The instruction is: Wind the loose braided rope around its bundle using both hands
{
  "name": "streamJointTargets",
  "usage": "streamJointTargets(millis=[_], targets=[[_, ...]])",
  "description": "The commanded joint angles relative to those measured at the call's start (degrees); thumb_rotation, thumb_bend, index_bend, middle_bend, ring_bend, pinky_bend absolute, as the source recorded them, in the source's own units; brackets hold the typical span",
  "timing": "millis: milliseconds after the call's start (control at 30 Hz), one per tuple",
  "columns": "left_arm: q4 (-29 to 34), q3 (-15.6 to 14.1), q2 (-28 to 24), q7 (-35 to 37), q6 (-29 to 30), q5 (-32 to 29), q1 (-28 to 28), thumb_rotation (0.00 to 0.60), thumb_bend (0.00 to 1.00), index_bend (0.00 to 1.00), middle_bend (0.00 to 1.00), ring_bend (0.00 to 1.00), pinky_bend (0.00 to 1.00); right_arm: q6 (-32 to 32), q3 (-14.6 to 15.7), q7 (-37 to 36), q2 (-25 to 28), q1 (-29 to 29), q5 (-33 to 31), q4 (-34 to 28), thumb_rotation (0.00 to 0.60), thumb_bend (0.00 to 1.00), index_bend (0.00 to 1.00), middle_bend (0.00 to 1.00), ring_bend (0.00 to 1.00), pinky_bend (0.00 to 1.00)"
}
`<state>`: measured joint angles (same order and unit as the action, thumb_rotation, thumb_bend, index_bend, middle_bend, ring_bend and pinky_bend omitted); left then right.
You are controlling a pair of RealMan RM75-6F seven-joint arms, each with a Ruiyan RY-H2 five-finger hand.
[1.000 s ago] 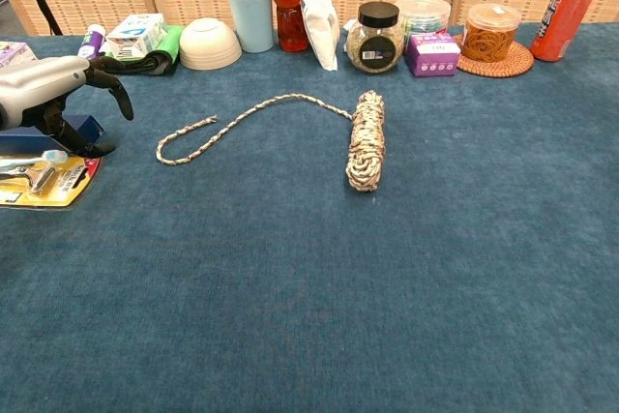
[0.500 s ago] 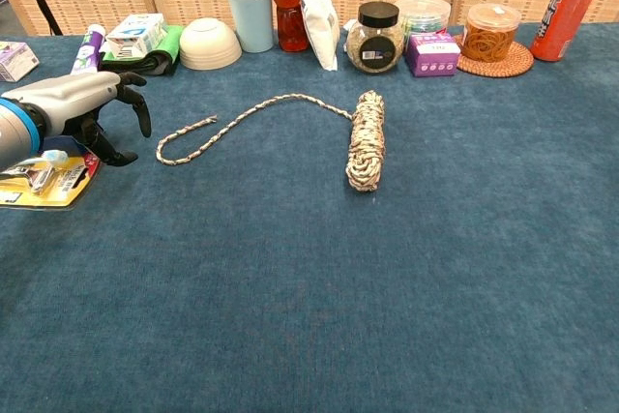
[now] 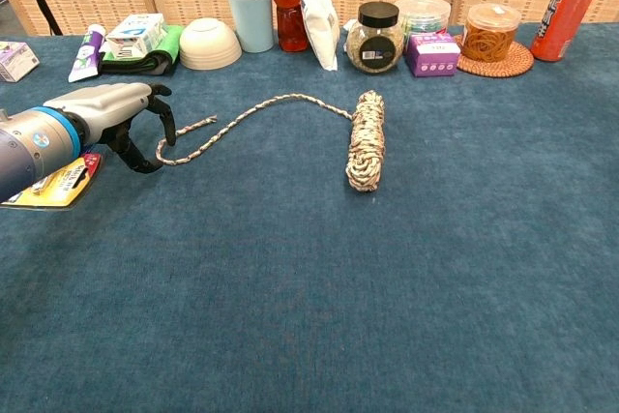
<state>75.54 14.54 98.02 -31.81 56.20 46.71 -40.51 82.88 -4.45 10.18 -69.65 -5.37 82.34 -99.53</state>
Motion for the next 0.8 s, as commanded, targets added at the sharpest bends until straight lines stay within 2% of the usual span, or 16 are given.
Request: streamJointTargets(millis=[33, 800], targets=[[-0.6, -0.2, 0.5, -0.4, -0.1, -0.7, -0.4, 0.6, 0.32, 0.44, 0.0, 0.0, 0.0, -0.1, -0.1, -0.2, 0.1, 0.0, -0.3, 0.1, 0.6, 0.0, 0.0, 0.0, 0.0, 0.0], [-2.6, -1.1, 2.3, -0.9, 1.0, -2.5, -1.5, 0.6, 0.36, 0.51, 0.0, 0.0, 0.0, -0.1, -0.1, -1.3, 0.6, -0.1, -0.2, 0.0, 0.6, 0.0, 0.0, 0.0, 0.0, 0.0]])
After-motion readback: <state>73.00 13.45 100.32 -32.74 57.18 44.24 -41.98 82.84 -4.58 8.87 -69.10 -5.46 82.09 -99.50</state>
